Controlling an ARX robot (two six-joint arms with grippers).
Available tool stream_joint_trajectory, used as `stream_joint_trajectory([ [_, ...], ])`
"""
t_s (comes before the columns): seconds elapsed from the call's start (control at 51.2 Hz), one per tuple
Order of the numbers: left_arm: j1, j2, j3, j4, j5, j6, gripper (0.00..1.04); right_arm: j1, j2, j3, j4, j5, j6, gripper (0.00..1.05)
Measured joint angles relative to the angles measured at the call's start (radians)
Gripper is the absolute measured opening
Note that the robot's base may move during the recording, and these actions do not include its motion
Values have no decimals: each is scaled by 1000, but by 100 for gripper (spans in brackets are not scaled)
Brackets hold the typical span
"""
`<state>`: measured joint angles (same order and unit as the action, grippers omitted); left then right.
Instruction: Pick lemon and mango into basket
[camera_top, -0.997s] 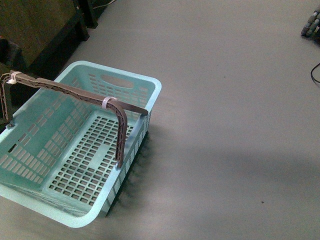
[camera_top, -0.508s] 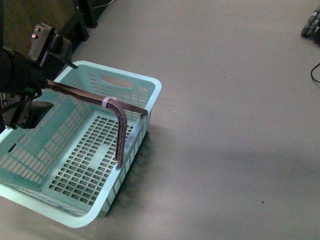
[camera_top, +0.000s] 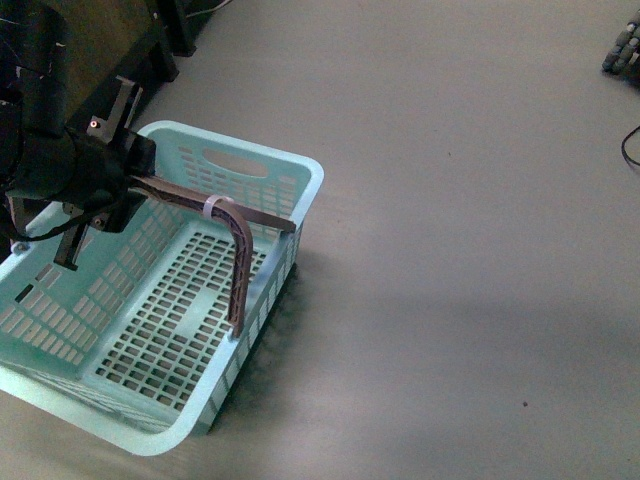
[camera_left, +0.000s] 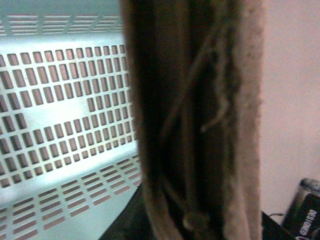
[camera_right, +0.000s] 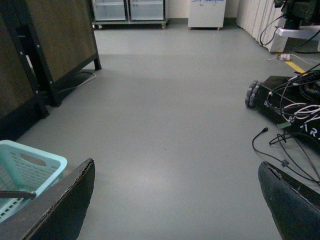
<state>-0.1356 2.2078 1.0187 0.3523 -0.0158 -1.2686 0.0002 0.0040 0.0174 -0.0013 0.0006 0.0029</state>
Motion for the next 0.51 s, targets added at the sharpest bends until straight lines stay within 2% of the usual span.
stream_joint_trajectory([
  [0.078, 1, -24, -20, 7, 16, -19, 10, 0, 0, 0, 0, 0, 0, 96],
  [0.176, 1, -109, -85, 2, 15, -66, 6, 0, 0, 0, 0, 0, 0, 96],
  [0.332, 6, -330, -200, -79, 27, -114, 6, 0, 0, 0, 0, 0, 0, 96],
  [0.508, 14, -692, -265, -281, 53, -180, 6, 0, 0, 0, 0, 0, 0, 96],
])
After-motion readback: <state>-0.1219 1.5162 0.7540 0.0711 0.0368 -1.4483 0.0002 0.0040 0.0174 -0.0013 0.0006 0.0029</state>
